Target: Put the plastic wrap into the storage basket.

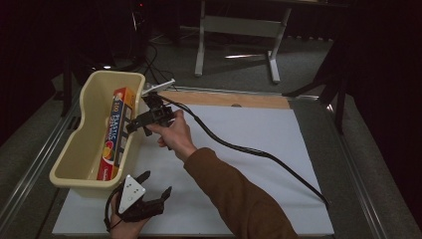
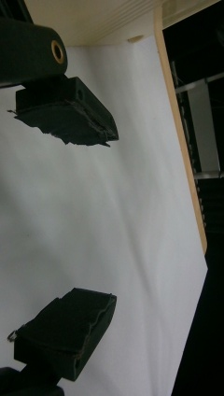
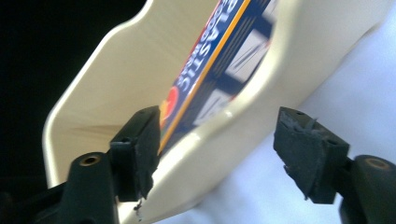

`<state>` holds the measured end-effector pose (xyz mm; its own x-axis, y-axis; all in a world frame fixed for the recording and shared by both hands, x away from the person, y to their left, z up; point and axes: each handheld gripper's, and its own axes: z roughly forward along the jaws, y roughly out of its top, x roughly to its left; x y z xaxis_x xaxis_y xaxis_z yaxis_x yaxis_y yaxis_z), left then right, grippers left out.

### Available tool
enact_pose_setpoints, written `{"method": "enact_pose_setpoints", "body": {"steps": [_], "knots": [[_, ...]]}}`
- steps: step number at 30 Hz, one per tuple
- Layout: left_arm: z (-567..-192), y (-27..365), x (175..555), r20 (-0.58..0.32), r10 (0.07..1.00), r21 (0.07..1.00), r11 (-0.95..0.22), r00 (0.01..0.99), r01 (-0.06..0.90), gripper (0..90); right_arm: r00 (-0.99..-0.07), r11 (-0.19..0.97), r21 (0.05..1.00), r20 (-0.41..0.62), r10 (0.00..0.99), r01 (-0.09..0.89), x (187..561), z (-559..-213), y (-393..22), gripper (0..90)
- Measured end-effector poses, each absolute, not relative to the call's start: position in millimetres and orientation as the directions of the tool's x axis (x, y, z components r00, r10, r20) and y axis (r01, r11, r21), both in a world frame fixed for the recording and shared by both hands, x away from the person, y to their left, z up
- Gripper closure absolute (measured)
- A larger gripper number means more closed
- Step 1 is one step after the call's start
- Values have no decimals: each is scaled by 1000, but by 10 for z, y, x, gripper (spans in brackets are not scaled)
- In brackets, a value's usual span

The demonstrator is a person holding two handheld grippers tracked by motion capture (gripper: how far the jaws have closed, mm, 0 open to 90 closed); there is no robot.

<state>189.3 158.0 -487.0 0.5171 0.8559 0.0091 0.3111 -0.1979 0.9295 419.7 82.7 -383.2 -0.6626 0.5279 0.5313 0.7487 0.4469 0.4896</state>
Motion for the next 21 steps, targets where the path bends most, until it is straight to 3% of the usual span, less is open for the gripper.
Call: {"method": "enact_pose_setpoints", "body": {"steps": [5,10,14,21], "knots": [[-4873,1565,1894,14,855,927,-205,519,313,184,-770,448,647,380,512,617,4075,-3776,632,242],[-4872,1551,1895,18,853,926,-211,522,313,184,-826,497,713,208,524,495,3938,-3692,450,214],[-4869,1560,1894,15,854,928,-206,521,311,184,-847,505,753,128,516,422,3818,-3676,158,209],[-4870,1565,1896,12,857,928,-201,515,313,184,-827,481,775,93,555,410,3770,-3743,-333,217]]}}
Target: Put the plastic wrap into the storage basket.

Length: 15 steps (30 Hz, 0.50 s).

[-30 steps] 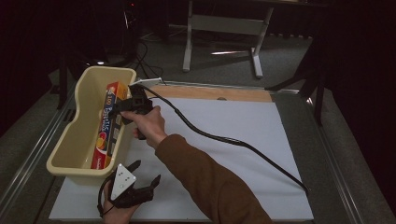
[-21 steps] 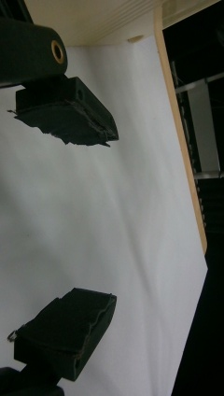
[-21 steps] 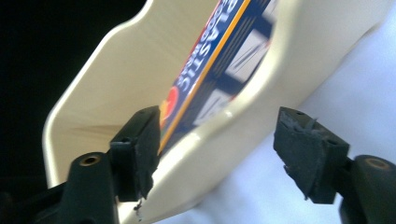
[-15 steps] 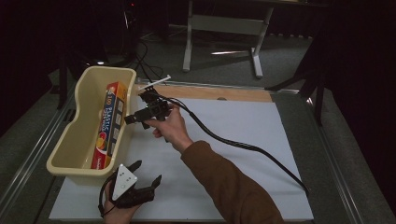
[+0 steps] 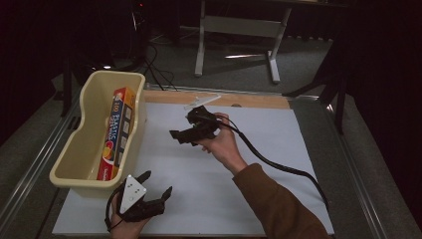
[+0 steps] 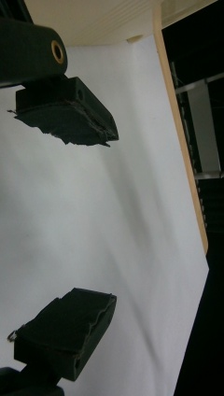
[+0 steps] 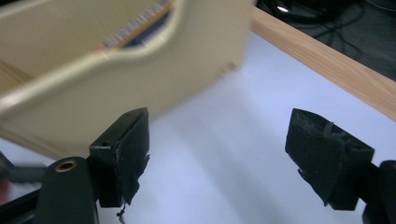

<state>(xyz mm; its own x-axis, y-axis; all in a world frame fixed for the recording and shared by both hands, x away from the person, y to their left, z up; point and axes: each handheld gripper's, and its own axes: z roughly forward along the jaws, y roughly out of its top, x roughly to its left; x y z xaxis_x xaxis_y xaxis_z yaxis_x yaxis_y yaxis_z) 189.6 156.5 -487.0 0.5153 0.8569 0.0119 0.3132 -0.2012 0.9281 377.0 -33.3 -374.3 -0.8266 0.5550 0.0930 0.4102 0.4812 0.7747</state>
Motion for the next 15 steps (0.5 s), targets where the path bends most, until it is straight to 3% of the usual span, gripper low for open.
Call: {"method": "enact_pose_setpoints", "body": {"steps": [7,15], "knots": [[-4870,1570,1898,14,857,927,-205,515,315,184,-795,520,778,-45,605,352,3603,-3918,-851,201],[-4884,1544,1895,17,858,924,-210,513,321,185,-744,487,805,-88,663,339,3281,-4152,-1526,207]]}}
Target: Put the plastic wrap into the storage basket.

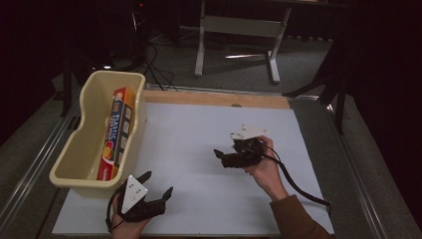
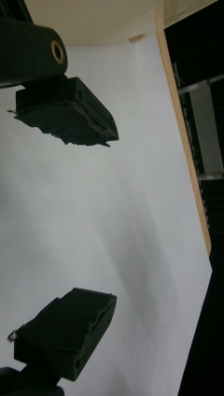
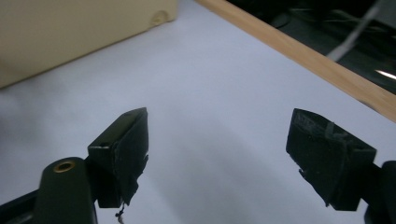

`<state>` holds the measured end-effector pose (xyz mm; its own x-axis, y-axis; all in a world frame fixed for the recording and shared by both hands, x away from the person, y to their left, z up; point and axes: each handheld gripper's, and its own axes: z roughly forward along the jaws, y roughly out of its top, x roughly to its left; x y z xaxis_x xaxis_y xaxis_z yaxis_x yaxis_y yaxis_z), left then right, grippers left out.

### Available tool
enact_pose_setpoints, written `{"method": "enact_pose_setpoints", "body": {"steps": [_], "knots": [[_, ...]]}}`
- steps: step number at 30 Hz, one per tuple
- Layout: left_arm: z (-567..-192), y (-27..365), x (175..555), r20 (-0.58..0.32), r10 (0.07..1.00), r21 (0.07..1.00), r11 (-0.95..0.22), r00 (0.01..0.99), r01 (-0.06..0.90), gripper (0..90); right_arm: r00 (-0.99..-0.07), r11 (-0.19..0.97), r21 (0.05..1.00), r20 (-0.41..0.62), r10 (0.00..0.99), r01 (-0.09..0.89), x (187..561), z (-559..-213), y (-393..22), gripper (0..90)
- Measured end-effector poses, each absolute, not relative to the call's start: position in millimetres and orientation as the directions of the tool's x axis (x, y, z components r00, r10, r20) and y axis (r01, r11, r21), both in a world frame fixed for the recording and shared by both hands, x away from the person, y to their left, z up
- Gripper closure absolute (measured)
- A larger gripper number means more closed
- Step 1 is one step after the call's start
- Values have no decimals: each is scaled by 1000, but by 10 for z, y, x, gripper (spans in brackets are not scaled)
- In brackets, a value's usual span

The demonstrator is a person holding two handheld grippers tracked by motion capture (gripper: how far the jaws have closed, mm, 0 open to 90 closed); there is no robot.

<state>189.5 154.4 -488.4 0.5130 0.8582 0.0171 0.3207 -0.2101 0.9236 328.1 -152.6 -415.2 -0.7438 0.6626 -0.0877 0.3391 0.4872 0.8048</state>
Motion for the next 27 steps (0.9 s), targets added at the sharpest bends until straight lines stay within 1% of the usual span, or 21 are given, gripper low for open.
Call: {"method": "enact_pose_setpoints", "body": {"steps": [3,6,7,9,10,12,14,15,16,18,21,27], "knots": [[-4887,1547,1896,21,860,923,-213,510,321,185,-717,443,829,-76,693,341,3146,-4211,-1730,218],[-4891,1549,1903,19,863,922,-211,505,325,184,-669,383,856,-60,740,346,2990,-4367,-1978,236],[-4888,1547,1903,18,862,922,-210,506,325,184,-663,377,862,-65,745,339,2962,-4417,-2031,238],[-4883,1546,1899,21,861,923,-212,507,322,184,-631,370,876,-102,769,310,2878,-4563,-2174,272],[-4883,1547,1898,24,862,923,-214,506,321,184,-628,373,876,-109,771,306,2852,-4612,-2236,264],[-4883,1553,1901,24,863,922,-214,505,323,184,-622,337,882,-66,780,329,2789,-4695,-2366,268],[-4881,1554,1902,22,864,923,-210,503,321,184,-615,326,885,-60,786,331,2714,-4774,-2466,268],[-4881,1554,1902,22,864,923,-210,503,321,184,-615,326,885,-60,786,331,2714,-4774,-2466,268],[-4876,1552,1898,25,863,924,-213,504,319,184,-603,327,885,-67,795,332,2638,-4824,-2538,266],[-4874,1547,1895,26,862,924,-214,506,317,184,-602,297,895,-40,798,334,2568,-4853,-2599,266],[-4875,1539,1893,31,860,923,-220,510,315,184,-605,294,899,-41,795,324,2498,-4875,-2627,266],[-4882,1509,1891,36,857,920,-229,514,317,183,-643,321,895,-51,764,310,2466,-4903,-2603,243]]}}
